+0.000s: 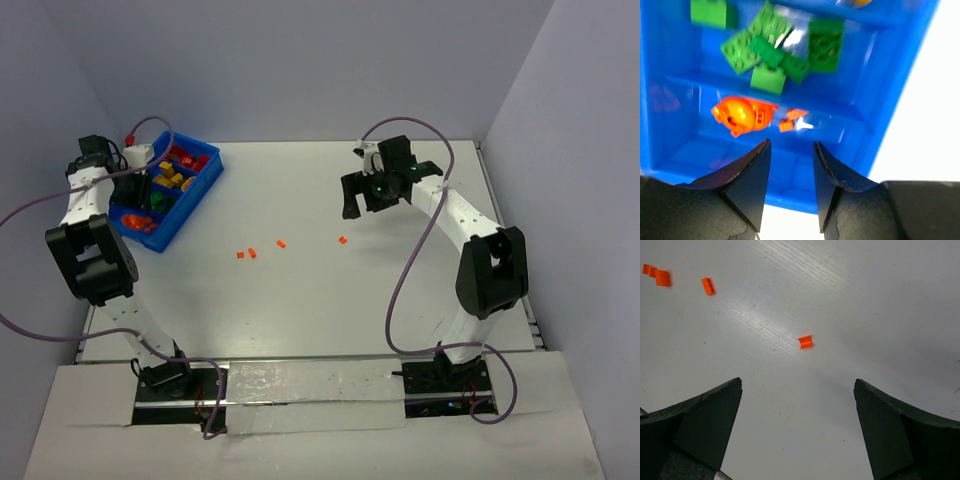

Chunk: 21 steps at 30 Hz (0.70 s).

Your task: Sort the legos into containers by color

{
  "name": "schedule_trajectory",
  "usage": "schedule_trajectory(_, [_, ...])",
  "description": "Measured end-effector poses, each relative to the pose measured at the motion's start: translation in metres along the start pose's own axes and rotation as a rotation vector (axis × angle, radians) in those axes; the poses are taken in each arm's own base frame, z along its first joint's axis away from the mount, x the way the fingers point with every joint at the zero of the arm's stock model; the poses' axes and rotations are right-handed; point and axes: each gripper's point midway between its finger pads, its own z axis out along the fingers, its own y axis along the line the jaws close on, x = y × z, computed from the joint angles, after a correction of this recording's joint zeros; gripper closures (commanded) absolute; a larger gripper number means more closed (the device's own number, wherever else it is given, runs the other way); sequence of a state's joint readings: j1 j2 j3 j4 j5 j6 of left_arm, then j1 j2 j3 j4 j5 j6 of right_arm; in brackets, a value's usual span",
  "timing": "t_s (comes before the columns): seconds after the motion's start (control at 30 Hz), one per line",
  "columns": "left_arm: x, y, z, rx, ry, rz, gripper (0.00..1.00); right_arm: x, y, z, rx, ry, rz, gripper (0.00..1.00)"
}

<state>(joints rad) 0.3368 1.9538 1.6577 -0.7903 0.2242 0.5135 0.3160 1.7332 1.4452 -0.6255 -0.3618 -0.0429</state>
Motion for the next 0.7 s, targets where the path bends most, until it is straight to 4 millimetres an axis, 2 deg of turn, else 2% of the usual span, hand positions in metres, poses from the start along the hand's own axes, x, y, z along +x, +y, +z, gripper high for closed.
schedule_trajectory(0.1, [-0.022,-0.016,-0.012,0.027,-0.056,0.031,0.52,-0.001,-0.013,-0.003,0.019,-0.007,0.024,0.00])
schedule_trajectory(0.2, [-0.056,-0.061,-0.034,0.063,-0.141,0.102,0.49,-0.001,-0.033,-0.010,0.044,-0.018,0.065,0.00])
schedule_trajectory(0.27, [-0.084,-0.118,-0.052,0.111,-0.232,0.182,0.48,-0.002,-0.049,-0.015,0.064,-0.028,0.100,0.00])
schedule_trajectory(0.33, [-0.106,-0.194,-0.071,0.203,-0.320,0.276,0.48,-0.001,-0.065,-0.022,0.084,-0.039,0.138,0.00])
schedule_trajectory(0.4, [-0.117,-0.273,-0.086,0.321,-0.387,0.353,0.47,0.001,-0.081,-0.028,0.103,-0.050,0.177,0.00])
schedule_trajectory(0.43, [-0.119,-0.305,-0.091,0.368,-0.404,0.374,0.47,0.003,-0.090,-0.032,0.115,-0.054,0.197,0.00])
schedule_trajectory(0.47, [-0.119,-0.331,-0.092,0.406,-0.410,0.384,0.34,0.005,-0.098,-0.036,0.127,-0.058,0.220,0.00])
schedule_trajectory(0.5, [-0.117,-0.353,-0.091,0.436,-0.409,0.388,0.28,0.008,-0.107,-0.040,0.139,-0.061,0.243,0.00])
schedule_trajectory(0.53, [-0.115,-0.375,-0.087,0.463,-0.402,0.387,0.18,0.010,-0.115,-0.044,0.150,-0.066,0.265,0.00])
schedule_trajectory(0.6, [-0.105,-0.412,-0.072,0.493,-0.365,0.387,0.15,0.014,-0.129,-0.053,0.172,-0.076,0.300,0.00])
schedule_trajectory(0.7, [-0.078,-0.455,-0.041,0.507,-0.270,0.383,0.15,0.017,-0.146,-0.067,0.204,-0.096,0.341,0.00])
